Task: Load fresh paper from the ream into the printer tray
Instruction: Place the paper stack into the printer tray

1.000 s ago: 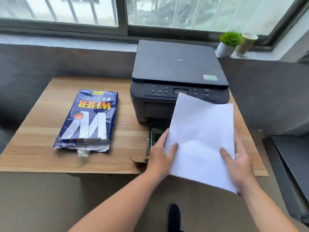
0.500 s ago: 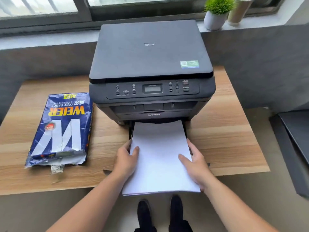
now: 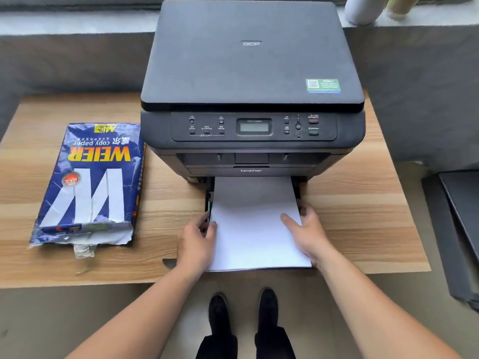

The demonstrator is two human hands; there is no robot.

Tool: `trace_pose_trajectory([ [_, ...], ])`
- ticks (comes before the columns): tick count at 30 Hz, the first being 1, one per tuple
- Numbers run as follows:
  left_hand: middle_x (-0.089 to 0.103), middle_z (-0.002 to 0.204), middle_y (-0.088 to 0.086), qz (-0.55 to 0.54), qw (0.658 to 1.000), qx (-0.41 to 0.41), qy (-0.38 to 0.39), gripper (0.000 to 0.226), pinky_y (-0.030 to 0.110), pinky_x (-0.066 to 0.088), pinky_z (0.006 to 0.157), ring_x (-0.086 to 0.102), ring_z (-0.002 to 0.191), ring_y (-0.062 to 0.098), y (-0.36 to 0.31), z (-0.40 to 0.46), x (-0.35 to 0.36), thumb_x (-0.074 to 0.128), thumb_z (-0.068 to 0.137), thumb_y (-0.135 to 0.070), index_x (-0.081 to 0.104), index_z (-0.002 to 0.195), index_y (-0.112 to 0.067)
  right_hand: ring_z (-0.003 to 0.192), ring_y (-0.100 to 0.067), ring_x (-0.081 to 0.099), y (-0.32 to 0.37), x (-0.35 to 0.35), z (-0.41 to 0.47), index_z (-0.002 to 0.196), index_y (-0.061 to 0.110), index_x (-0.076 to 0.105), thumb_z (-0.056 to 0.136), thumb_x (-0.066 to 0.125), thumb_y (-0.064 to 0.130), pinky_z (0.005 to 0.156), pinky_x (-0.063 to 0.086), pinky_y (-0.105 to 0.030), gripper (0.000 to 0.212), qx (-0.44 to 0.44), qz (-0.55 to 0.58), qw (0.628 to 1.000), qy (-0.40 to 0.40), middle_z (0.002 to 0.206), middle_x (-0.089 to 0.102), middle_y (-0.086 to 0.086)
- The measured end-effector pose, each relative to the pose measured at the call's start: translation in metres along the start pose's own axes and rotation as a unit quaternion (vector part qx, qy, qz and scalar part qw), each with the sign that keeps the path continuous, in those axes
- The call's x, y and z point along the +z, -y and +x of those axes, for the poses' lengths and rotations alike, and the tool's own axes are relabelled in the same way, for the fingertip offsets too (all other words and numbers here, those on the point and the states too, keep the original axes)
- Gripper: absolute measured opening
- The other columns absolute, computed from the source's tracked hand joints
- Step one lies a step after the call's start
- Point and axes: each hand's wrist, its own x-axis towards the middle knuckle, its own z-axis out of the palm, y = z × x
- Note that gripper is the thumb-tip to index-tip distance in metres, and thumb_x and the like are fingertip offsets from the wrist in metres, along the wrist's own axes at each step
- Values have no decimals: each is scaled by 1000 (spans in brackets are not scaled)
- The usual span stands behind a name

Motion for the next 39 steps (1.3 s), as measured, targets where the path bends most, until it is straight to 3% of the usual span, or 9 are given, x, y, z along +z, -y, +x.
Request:
trace_pose_trajectory([
  [5,71,104,3,25,999,13,-15,37,29,42,77,63,95,25,3,-1,3,57,96,-31,63,131,-20,127,-25,55,7,10,20,129,19,44,81,80,23,102,46,-37,60,-7,-6,997,-82,133,59,-11],
  [10,73,104,5,37,998,28,-48,32,30,44,81,63,99,28,3,-5,6,54,97,-26,67,125,-17,105,-25,59,14,17,32,121,14,51,74,86,24,85,45,-30,59,-24,-31,989,-143,109,58,-6],
  [15,61,97,8,66,994,40,-77,25,23,32,70,56,82,22,2,-9,6,55,96,-18,71,115,-18,92,-31,67,18,28,41,108,12,57,73,86,25,73,47,-31,47,-72,-108,967,-219,98,66,-5],
  [18,57,97,5,69,994,34,-76,20,17,28,64,56,76,21,3,-9,4,56,95,-17,71,108,-17,94,-36,68,22,36,37,107,16,56,76,81,30,79,52,-40,42,-79,-183,947,-252,102,71,-11],
  [22,58,102,4,87,993,39,-67,22,22,32,70,58,80,22,2,-10,3,57,95,-21,68,114,-18,115,-37,52,18,39,29,115,15,57,70,83,25,95,42,-45,54,-173,-298,887,-309,121,57,-14],
  [25,60,106,6,96,992,44,-66,28,26,36,74,59,87,24,-1,-9,4,58,94,-24,66,120,-18,114,-37,52,4,15,18,111,10,57,70,83,26,95,44,-47,51,-134,-275,905,-295,116,58,-15],
  [31,66,113,10,84,994,38,-64,38,30,41,83,59,109,30,-8,-13,8,56,93,-20,63,129,-9,83,-32,67,-21,-9,-5,86,16,67,81,72,22,67,48,-33,9,-57,-262,940,-213,84,73,-3],
  [35,61,137,13,55,997,8,-52,49,41,42,105,51,129,30,-20,-25,13,51,94,-20,51,141,-7,79,-30,63,-21,-5,-3,93,12,72,82,69,18,68,43,-31,12,-57,-269,934,-229,86,76,-7],
  [39,51,148,11,64,997,-23,-36,58,41,39,100,37,140,27,-35,-31,19,49,94,-23,38,150,-9,82,-35,66,-24,-4,-1,94,12,74,83,67,18,67,43,-31,14,-54,-269,934,-229,87,76,-10],
])
